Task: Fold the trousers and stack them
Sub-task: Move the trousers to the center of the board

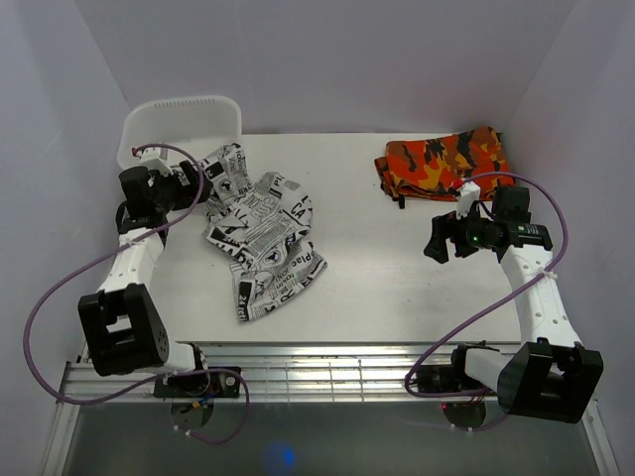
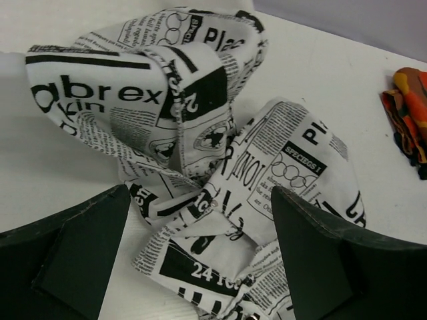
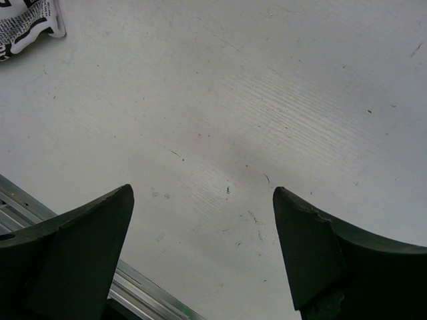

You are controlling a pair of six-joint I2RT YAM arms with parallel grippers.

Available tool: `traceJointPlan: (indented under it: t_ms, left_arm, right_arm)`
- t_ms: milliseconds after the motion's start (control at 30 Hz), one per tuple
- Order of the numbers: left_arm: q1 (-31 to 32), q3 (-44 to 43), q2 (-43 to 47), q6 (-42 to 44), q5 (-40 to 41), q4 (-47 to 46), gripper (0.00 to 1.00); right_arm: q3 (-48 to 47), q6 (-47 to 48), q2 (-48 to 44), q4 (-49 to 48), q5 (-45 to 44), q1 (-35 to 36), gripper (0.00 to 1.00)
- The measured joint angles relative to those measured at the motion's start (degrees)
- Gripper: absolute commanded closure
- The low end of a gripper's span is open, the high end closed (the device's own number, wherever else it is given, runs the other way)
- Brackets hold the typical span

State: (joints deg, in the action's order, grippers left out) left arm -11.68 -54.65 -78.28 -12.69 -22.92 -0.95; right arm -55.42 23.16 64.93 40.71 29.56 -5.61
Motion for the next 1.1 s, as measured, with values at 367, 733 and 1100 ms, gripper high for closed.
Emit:
traceJointPlan:
  t_ms: [367,733,1100]
  left_arm:
    - [-3.1,-0.28,-20.85,-3.85,-9.07,-23.17,0.02]
    - [-1.18,-3.39,-34.01,-13.46,-17.05,-42.12,0.19]
    - [-0.94,-0.07,-30.8,-19.1,-20.92,-52.85,1.0]
  right_arm:
    - [0.02,0.31,0.07,1.16,-1.55,0.0,0.1]
    - [0.02,0.66,2.93,1.36,-2.19,0.0,0.1]
    - [0.22,1.05,2.93,1.36,-2.21,0.0,0.1]
